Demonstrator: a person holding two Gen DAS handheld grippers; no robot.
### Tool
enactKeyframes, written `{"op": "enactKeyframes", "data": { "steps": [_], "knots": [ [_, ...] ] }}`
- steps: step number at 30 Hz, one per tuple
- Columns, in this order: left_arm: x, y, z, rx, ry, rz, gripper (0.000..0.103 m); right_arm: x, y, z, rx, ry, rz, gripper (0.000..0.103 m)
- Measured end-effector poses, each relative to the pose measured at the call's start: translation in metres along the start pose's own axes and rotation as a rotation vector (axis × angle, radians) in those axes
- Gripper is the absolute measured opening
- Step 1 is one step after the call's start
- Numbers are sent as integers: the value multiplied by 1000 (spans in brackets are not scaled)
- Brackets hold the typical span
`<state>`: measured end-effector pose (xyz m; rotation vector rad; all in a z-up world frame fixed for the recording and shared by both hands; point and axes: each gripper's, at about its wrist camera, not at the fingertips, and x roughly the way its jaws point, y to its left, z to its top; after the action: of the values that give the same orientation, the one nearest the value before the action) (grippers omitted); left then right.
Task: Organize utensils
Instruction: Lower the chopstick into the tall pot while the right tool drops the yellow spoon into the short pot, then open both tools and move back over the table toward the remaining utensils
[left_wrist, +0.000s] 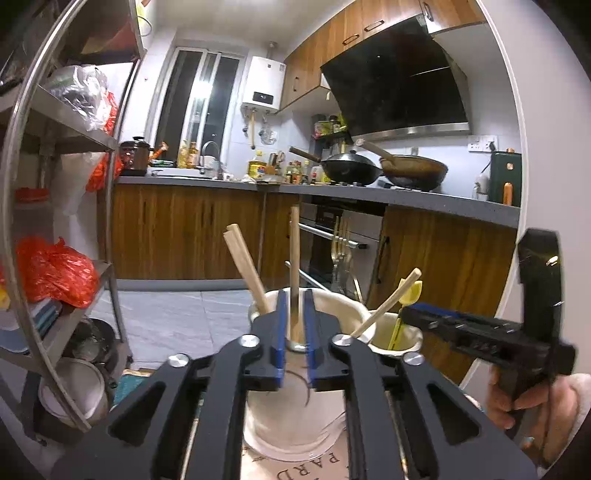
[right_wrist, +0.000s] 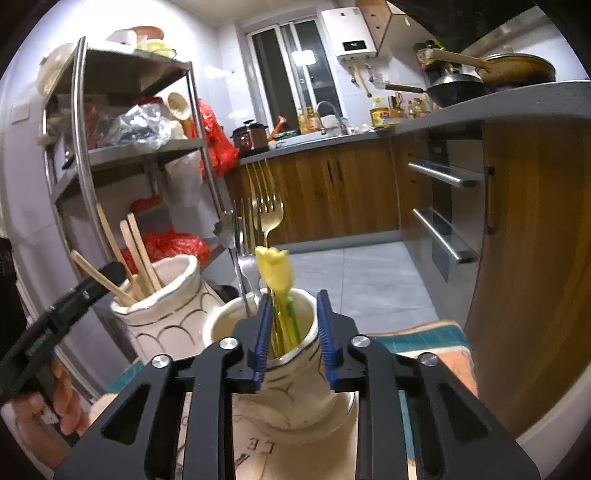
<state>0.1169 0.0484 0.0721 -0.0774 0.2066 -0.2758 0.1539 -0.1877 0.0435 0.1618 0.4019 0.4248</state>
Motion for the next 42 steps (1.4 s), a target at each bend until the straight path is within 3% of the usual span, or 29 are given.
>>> {"op": "enactKeyframes", "data": {
  "steps": [1, 5, 7, 11, 12, 13, 18, 27, 42],
  "knots": [
    [-4, 1, 0, -5, -9, 9, 30, -5, -1, 0, 8, -6, -1, 30],
    [-18, 3, 2, -20, -45, 29, 44, -34, -4, -5, 45, -29, -12, 50],
    [-26, 4, 2, -23, -62, 56, 59, -45, -5, -7, 52, -29, -17, 59],
    [-41, 8, 1, -54, -79, 66, 68, -69, -2, -10, 53, -30, -33, 73],
    [-45, 9, 0, -60, -84, 71, 74, -74, -1, -10, 51, -31, -36, 79],
    [-48, 10, 0, -63, -90, 77, 81, -81, 1, -10, 45, -34, -37, 80],
    [-65, 5, -2, -71, -108, 107, 96, -110, 16, -10, -23, -63, -66, 91],
    [-96, -12, -10, -39, -38, 123, 97, -125, 26, -23, -68, -62, -68, 97],
    [-133, -44, -33, 29, 151, 182, 97, -113, 16, -53, -63, 61, -36, 97]
  ]
}}
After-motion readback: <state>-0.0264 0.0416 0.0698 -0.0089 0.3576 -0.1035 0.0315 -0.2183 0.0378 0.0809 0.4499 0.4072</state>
